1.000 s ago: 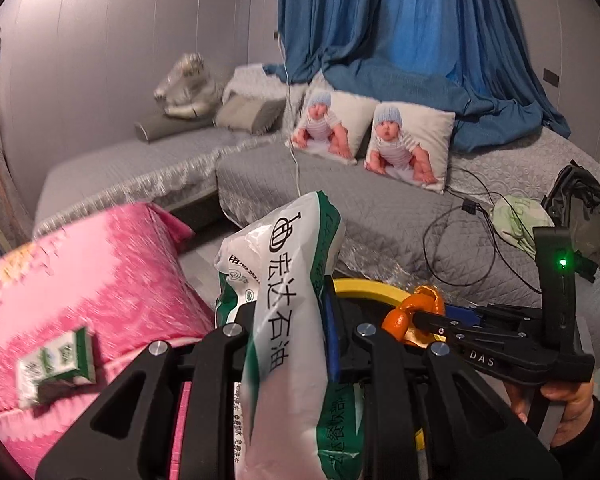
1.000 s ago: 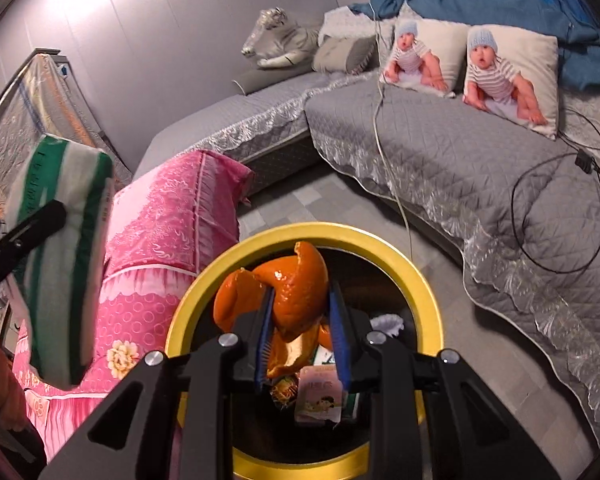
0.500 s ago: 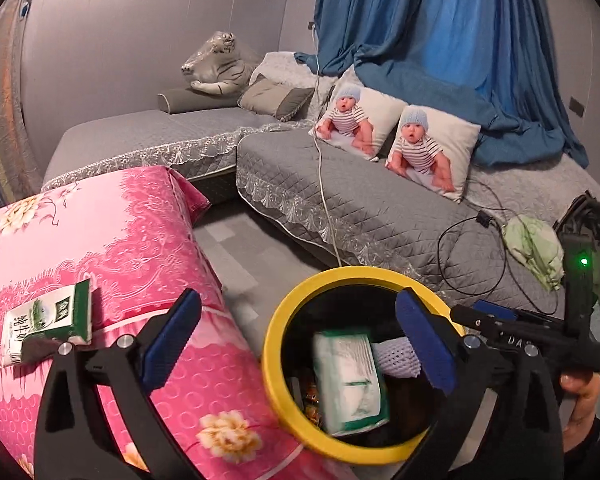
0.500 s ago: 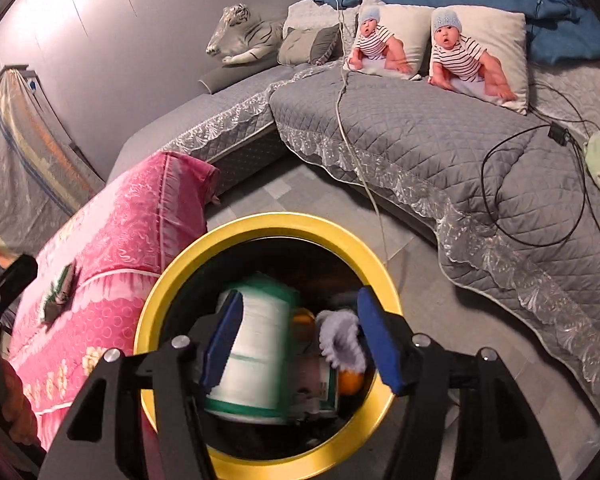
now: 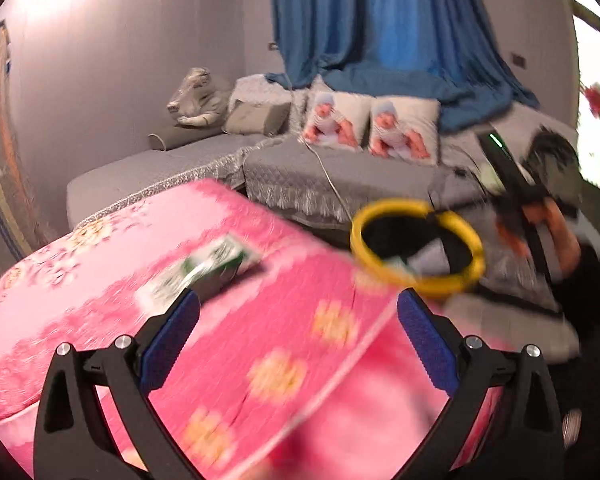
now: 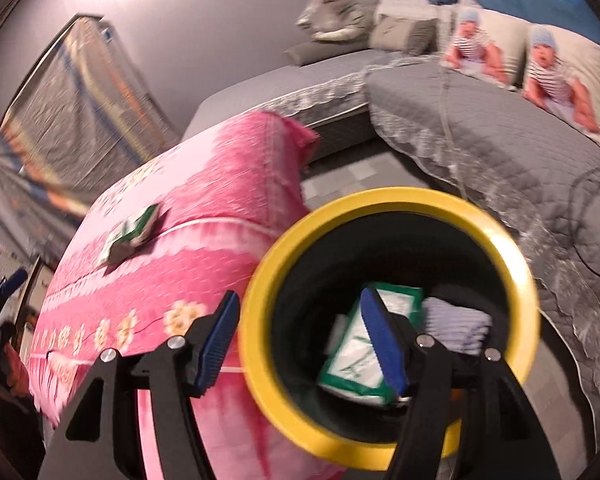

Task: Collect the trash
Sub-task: 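Move the left gripper to the pink lotion tube and grasp it by the blue cap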

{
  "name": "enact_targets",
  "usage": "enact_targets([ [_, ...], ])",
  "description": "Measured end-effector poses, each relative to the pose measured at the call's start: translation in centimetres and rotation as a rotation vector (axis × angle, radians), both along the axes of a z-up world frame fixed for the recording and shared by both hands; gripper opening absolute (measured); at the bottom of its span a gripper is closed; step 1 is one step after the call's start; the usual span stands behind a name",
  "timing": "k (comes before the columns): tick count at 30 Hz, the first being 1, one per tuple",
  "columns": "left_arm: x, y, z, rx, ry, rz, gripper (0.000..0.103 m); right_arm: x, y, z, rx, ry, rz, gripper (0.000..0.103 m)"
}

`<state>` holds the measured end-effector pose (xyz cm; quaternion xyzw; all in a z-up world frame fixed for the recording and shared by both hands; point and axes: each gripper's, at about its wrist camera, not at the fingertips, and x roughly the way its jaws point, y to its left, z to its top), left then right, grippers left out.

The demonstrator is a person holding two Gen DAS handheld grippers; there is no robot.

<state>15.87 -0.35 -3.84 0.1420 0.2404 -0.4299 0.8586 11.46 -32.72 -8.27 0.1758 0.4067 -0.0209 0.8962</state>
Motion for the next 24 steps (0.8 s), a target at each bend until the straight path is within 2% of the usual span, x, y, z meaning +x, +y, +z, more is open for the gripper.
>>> enact_targets([
  [3, -1.5, 5.4, -1.3, 0.067, -0.012, -0.070, 0.095, 1.2, 2.3, 0.4, -0.013, 0.010, 0.038, 0.060],
  [9, -1.0, 11.1, -4.1, 0.117, 0.095, -0.204, 0.094, 3.1, 7.1, 1.7, -0.036, 0.013, 0.106, 0.060],
  [14, -1.5, 11.6, -5.7, 0.153, 0.096, -0.330, 0.094, 4.6, 10.2, 2.4, -0.075, 0.032, 0.144, 0.060],
  [18, -0.3, 11.5, -7.2, 0.182, 0.138, -0.350, 0.093, 5.5, 11.8, 2.4, -0.094, 0.045, 0.165, 0.060],
  [21, 0.8, 11.4, -7.8, 0.197, 0.172, -0.353, 0.075, 6.0, 12.7, 2.2, -0.099, 0.054, 0.185, 0.060],
  [24, 1.5, 11.2, -8.3, 0.202, 0.193, -0.355, 0.073, 6.2, 13.2, 2.1, -0.106, 0.059, 0.196, 0.060],
])
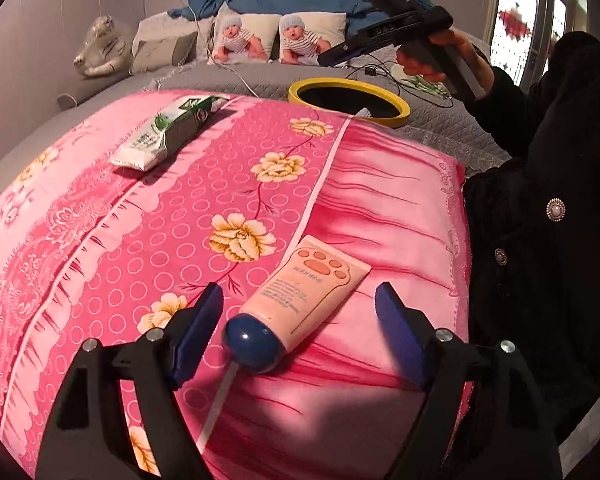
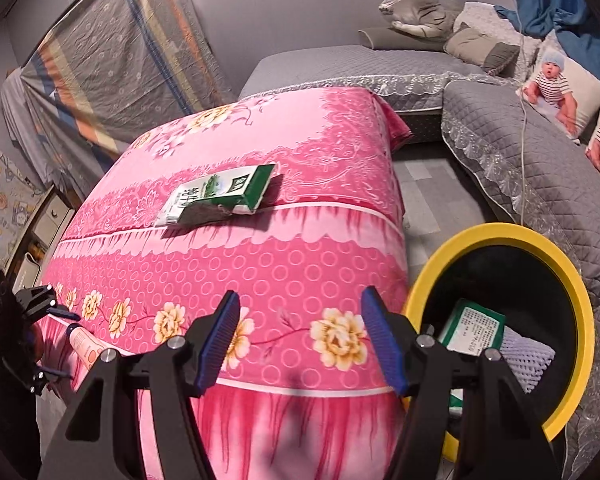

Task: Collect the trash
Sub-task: 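Move the left gripper to the pink lotion tube and grasp it by the blue cap, then grasp the white-green milk pouch with the right gripper while the left holds the tube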

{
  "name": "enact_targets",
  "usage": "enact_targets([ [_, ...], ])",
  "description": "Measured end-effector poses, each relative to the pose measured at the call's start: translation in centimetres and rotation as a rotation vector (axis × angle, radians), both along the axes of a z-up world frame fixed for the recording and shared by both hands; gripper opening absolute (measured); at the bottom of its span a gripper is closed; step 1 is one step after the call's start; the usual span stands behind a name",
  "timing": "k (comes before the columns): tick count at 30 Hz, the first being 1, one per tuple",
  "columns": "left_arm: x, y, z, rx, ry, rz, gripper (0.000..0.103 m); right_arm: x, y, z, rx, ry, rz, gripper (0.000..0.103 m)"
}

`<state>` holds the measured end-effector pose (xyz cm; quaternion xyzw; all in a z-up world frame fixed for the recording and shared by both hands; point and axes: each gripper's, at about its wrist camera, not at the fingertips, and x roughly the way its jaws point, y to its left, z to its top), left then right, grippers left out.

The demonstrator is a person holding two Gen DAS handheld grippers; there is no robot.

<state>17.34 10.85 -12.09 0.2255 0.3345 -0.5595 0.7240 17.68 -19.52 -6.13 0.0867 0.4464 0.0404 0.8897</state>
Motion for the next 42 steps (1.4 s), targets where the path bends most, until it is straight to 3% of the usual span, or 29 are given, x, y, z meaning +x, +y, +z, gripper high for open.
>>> enact_targets([
  [2, 0.2, -0.2, -0.3, 0.014, -0.001, 0.001, 0.070, 0.1, 0.0, 0.0, 0.001, 0.003, 0.002, 0.060],
  [4, 0.4, -0.5, -0.8, 0.034, -0.003, 0.003, 0.058, 0.1, 0.0, 0.0, 0.004, 0.005, 0.002, 0.060],
  [6, 0.5, -0.7, -1.0, 0.045, -0.001, 0.005, 0.057, 0.1, -0.1, 0.0, 0.004, 0.003, 0.000, 0.060],
  [11, 0.1, -0.8, -0.6, 0.053, -0.023, 0.016, 0.037, -0.2, 0.0, 0.4, 0.001, -0.010, 0.014, 0.060],
  [19, -1.5, -0.7, 0.5, 0.043, -0.075, 0.067, 0.035, -0.5, 1.1, 1.6, -0.021, -0.065, 0.090, 0.060],
  [22, -2.4, 0.2, 2.3, -0.011, -0.091, 0.096, 0.035, 0.1, 2.9, 2.0, -0.087, -0.092, 0.193, 0.060],
  [24, -3.0, 0.7, 3.4, -0.045, -0.111, 0.129, 0.035, 0.9, 4.5, 2.1, -0.169, -0.107, 0.285, 0.066],
  [29, -4.0, 2.4, 5.5, -0.162, -0.121, 0.248, 0.035, 4.0, 9.2, 1.6, -0.492, -0.200, 0.618, 0.066],
  [31, -4.3, 2.9, 5.7, -0.195, -0.129, 0.291, 0.035, 6.1, 10.5, 0.8, -0.575, -0.169, 0.739, 0.066],
  [34, -4.4, 3.5, 6.0, -0.232, -0.131, 0.355, 0.035, 10.1, 11.9, -0.4, -0.617, -0.086, 0.879, 0.066],
  [37, -4.1, 4.2, 6.1, -0.274, -0.120, 0.424, 0.035, 13.8, 12.8, -1.8, -0.634, 0.004, 0.952, 0.066],
  [42, -4.0, 4.5, 6.6, -0.304, -0.122, 0.483, 0.035, 16.7, 14.9, -4.2, -0.714, 0.101, 1.067, 0.066],
])
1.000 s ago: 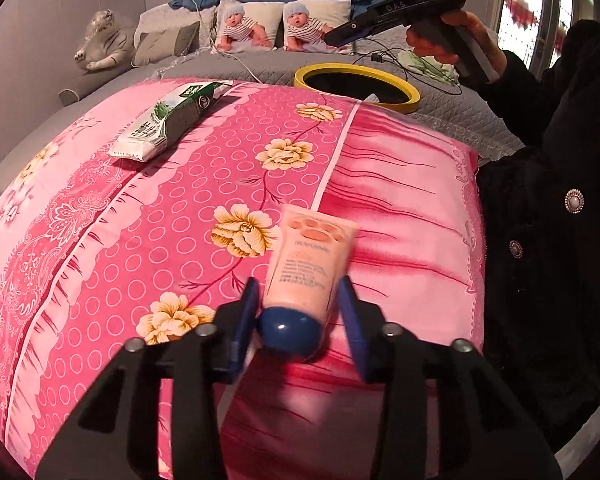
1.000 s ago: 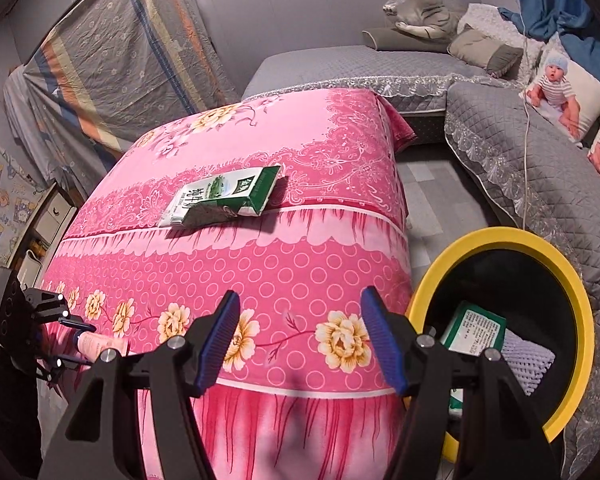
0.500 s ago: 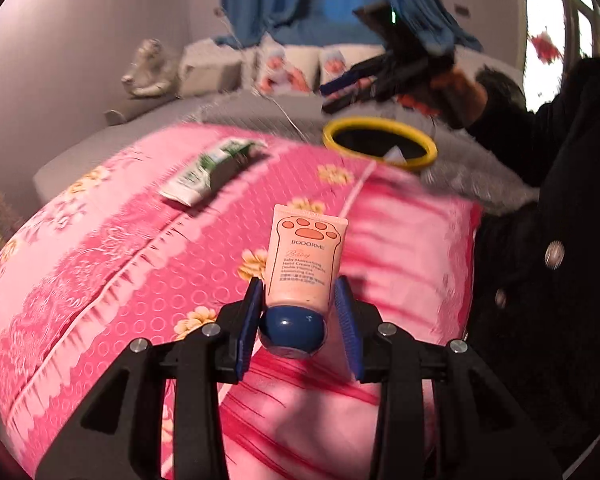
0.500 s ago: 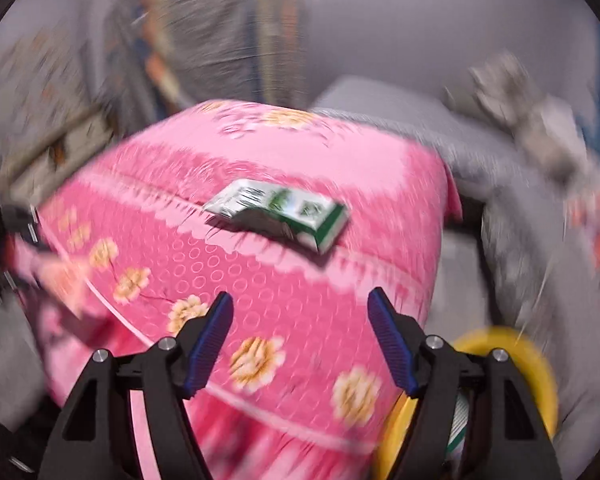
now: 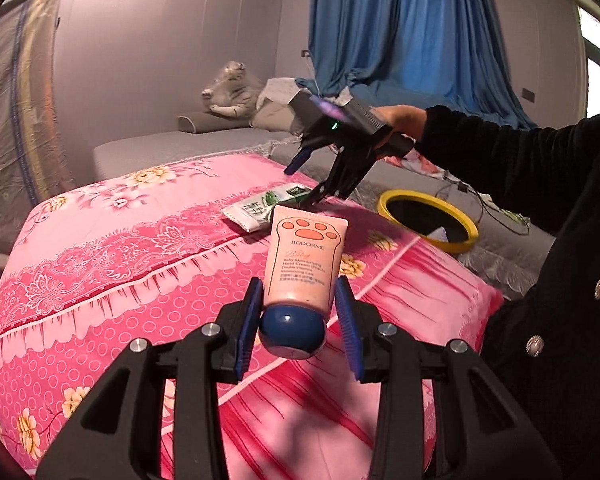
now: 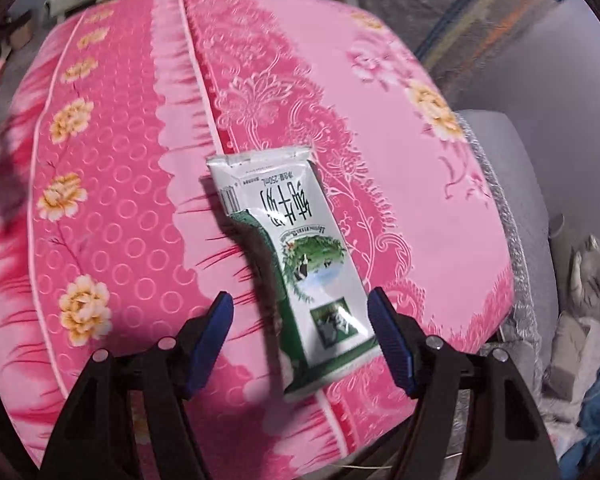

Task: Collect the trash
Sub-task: 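Grasp the white-green milk pouch with the right gripper while the left holds the tube, then carry the lotion tube and milk pouch with both grippers over the yellow bin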

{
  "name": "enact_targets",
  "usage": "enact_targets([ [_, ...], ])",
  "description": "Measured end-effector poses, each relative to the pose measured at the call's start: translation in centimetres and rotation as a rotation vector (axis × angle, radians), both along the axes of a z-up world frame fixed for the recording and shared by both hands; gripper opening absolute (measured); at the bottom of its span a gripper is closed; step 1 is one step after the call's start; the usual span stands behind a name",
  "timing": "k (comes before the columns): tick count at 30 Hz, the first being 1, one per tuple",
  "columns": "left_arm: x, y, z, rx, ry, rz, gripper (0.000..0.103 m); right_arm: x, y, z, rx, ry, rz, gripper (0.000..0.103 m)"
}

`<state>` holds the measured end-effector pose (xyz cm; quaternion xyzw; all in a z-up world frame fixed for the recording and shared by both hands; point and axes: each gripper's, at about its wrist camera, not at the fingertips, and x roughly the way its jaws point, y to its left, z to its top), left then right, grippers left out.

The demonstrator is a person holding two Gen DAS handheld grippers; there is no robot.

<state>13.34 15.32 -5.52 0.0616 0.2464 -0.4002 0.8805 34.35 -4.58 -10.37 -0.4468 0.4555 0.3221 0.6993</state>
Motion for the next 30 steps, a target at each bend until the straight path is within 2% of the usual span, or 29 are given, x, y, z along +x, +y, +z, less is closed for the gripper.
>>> enact_targets([
  [5, 0.5, -0.4, 0.6, -0.016, -0.005, 0.003, 0.031, 1.5, 0.7, -2.7, -0.086, 0.027, 0.036, 0.066],
  [14, 2.3, -0.9, -1.0, 0.004, 0.051, 0.006, 0.031, 4.2, 0.9, -3.4, -0.057, 0.051, -0.061, 0.064],
  [19, 2.0, -1.1, -1.2, 0.014, 0.045, 0.027, 0.030, 3.8, 0.6, -1.1, 0.082, 0.019, -0.126, 0.056],
  [20, 1.8, -1.0, -1.0, 0.003, 0.042, 0.032, 0.030, 3.6, 0.2, 0.1, 0.138, 0.007, -0.154, 0.047],
  [21, 1.7, -0.9, -0.8, -0.008, 0.040, 0.041, 0.030, 3.6, -0.1, 0.8, 0.172, 0.002, -0.165, 0.033],
  [22, 1.7, -0.8, -0.6, -0.014, 0.037, 0.050, 0.030, 3.3, -0.7, 2.0, 0.219, -0.032, -0.205, 0.027],
  [26, 1.3, -1.4, 0.9, -0.024, 0.012, 0.135, 0.030, 1.0, -2.3, 4.3, 0.311, -0.040, -0.245, 0.026],
  [30, 0.8, -2.9, 2.4, -0.028, -0.010, 0.191, 0.030, -1.7, -3.9, 5.6, 0.443, 0.015, -0.287, 0.026],
])
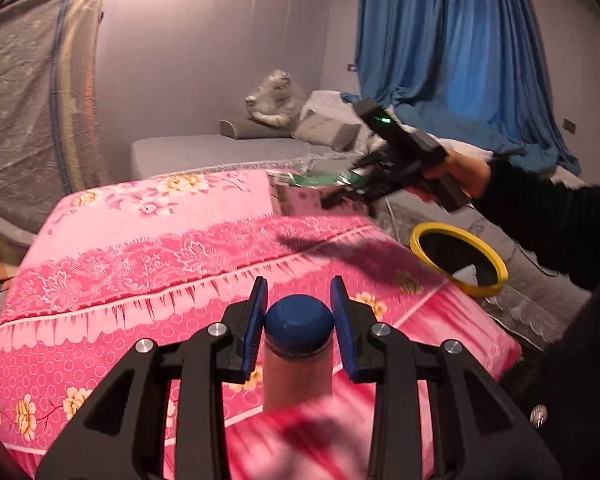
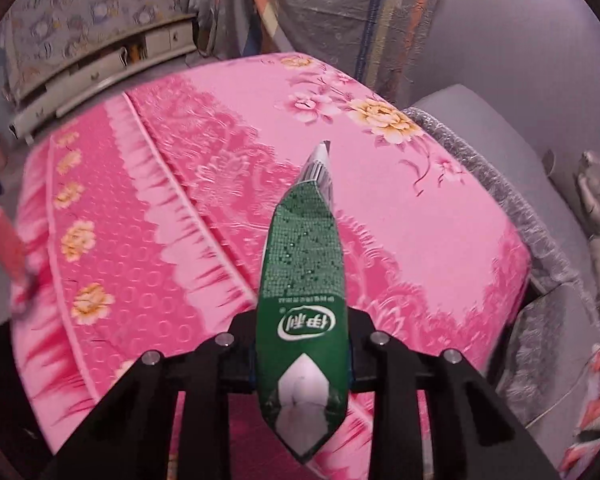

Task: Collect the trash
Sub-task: 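Carry the lotion tube and milk pouch with both grippers over the yellow bin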

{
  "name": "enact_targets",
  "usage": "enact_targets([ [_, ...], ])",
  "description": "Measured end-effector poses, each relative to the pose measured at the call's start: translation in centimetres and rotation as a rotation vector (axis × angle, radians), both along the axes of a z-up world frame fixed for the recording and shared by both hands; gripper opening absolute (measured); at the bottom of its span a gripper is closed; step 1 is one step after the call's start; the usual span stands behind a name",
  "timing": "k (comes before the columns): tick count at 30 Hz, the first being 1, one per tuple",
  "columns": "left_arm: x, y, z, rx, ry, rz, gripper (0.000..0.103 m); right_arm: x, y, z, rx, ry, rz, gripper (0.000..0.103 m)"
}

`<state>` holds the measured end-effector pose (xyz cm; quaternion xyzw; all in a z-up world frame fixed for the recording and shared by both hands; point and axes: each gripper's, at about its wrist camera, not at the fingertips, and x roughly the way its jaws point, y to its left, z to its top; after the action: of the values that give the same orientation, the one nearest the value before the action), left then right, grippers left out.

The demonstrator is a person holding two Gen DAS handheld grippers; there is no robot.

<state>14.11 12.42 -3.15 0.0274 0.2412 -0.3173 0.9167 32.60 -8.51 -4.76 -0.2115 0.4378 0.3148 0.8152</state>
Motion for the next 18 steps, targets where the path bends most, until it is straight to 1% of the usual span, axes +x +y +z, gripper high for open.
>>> enact_targets([
  [2, -0.6, -1.3, 1.0, 0.009, -0.019, 0.032, 0.030, -1.6, -1.1, 1.1, 0.101, 0.018, -0.014, 0.026],
  [5, -0.7, -3.2, 2.2, 0.006, -0.016, 0.079, 0.030, -4.0, -3.0, 2.6, 0.229, 0.029, -0.057, 0.026],
  [7, -0.6, -4.5, 2.8, 0.011, -0.014, 0.116, 0.030, -5.3, -4.4, 3.3, 0.297, 0.039, -0.080, 0.026],
  [9, -0.4, -5.7, 3.4, 0.010, -0.002, 0.137, 0.030, -6.9, -5.9, 3.9, 0.344, 0.027, -0.111, 0.026],
  [11, -0.3, -7.3, 4.0, 0.014, -0.011, 0.161, 0.030, -8.7, -7.7, 4.4, 0.397, 0.018, -0.147, 0.026],
  [13, -0.4, -8.8, 4.5, 0.014, -0.029, 0.165, 0.030, -10.1, -9.4, 4.6, 0.426, 0.009, -0.183, 0.026],
  [15, -0.3, -10.1, 5.0, 0.007, -0.036, 0.156, 0.030, -11.9, -11.2, 5.0, 0.439, -0.024, -0.226, 0.026],
  [17, -0.1, -11.8, 5.3, 0.013, -0.037, 0.149, 0.030, -13.3, -13.2, 5.0, 0.445, -0.051, -0.289, 0.026],
  [18, 0.1, -12.8, 5.4, 0.018, -0.038, 0.146, 0.030, -14.0, -14.3, 4.9, 0.438, -0.070, -0.338, 0.026],
])
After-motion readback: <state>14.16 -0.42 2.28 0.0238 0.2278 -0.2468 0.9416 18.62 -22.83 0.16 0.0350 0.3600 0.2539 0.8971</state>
